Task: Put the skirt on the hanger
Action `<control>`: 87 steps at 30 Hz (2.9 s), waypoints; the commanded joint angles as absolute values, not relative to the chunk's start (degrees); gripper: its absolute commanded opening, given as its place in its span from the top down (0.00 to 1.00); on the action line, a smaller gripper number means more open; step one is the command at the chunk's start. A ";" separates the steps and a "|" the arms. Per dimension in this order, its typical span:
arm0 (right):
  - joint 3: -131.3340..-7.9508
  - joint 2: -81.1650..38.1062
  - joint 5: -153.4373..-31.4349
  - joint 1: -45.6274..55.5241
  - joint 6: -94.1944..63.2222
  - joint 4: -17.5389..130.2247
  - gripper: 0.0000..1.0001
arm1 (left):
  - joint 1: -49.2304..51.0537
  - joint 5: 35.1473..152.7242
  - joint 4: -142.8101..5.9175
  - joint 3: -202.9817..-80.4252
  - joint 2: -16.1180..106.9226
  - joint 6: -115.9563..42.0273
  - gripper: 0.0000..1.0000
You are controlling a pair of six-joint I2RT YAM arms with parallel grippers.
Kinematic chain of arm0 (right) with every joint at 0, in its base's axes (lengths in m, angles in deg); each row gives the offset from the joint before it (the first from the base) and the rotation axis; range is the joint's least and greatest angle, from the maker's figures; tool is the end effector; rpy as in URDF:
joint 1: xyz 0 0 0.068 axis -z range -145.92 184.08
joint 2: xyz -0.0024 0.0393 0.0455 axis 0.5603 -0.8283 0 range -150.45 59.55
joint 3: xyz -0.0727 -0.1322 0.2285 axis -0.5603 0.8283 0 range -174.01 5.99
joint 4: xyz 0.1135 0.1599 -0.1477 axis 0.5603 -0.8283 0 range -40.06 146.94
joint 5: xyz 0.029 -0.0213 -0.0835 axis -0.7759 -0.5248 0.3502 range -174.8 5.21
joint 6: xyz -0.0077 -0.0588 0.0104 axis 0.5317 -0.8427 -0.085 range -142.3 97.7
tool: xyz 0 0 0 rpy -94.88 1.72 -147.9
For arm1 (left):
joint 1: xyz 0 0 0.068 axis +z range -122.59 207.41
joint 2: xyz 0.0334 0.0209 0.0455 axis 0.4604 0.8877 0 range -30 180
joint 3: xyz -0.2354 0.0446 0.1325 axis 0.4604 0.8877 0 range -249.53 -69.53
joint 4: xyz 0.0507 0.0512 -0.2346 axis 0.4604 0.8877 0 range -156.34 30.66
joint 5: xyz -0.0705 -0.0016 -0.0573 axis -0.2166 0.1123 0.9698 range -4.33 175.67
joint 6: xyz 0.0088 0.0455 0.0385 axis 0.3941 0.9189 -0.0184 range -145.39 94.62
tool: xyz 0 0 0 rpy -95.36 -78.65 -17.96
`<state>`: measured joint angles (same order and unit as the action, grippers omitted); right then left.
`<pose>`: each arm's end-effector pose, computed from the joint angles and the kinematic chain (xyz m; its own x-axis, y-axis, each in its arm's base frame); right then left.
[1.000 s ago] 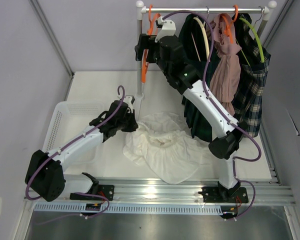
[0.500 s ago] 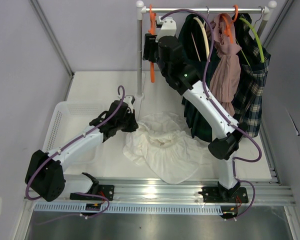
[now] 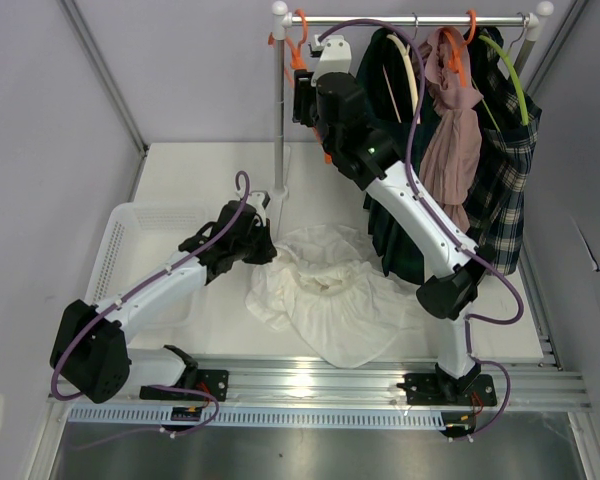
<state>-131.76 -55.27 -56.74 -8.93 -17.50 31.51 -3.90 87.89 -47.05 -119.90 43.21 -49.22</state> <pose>0.3294 0.2787 0.4932 -0.0534 0.0513 -0.9973 -0.2548 0.9649 0.0633 0.2251 -0.1389 0.2545 -0.7441 -0.0200 -0.6678 0.2658 0.9082 -0.3234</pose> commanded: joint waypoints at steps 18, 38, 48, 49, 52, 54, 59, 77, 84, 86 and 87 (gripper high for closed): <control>-134.81 -52.95 -58.16 -7.32 -20.10 32.24 1.00 | -3.44 89.37 -49.03 -120.07 41.80 -47.97 0.96; -134.46 -49.17 -59.31 -5.48 -19.58 37.78 1.00 | -3.44 89.10 -48.76 -120.16 41.63 -47.71 0.96; -126.46 -44.16 -59.30 -4.95 -18.00 38.40 1.00 | -3.44 89.19 -48.77 -120.42 41.80 -47.80 0.96; -126.46 -44.07 -59.31 -4.95 -17.73 38.05 1.00 | -3.35 89.19 -48.68 -120.42 41.89 -47.80 0.96; -124.88 -42.67 -59.39 -4.95 -16.68 37.16 1.00 | -3.35 89.19 -48.59 -120.69 41.80 -47.71 0.95; -122.51 -40.83 -59.74 -4.77 -15.63 36.55 1.00 | -3.35 89.19 -48.59 -120.77 42.06 -47.88 0.95; -116.89 -36.87 -62.03 -3.46 -12.64 34.62 1.00 | -3.35 89.28 -48.33 -120.95 42.42 -47.88 0.95; -77.71 -1.02 -83.71 -3.10 -1.66 25.49 1.00 | -3.26 89.19 -45.52 -123.50 43.30 -47.09 0.94; -66.62 11.12 -96.11 -4.33 3.09 20.47 1.00 | -3.09 89.45 -44.72 -125.16 44.70 -47.18 0.91; -65.21 12.70 -96.92 -6.17 3.89 18.54 1.00 | -3.09 89.63 -44.28 -125.61 45.32 -47.18 0.90; -63.81 13.23 -96.40 -6.79 4.06 18.10 1.00 | -3.09 89.72 -44.28 -126.04 45.41 -47.18 0.89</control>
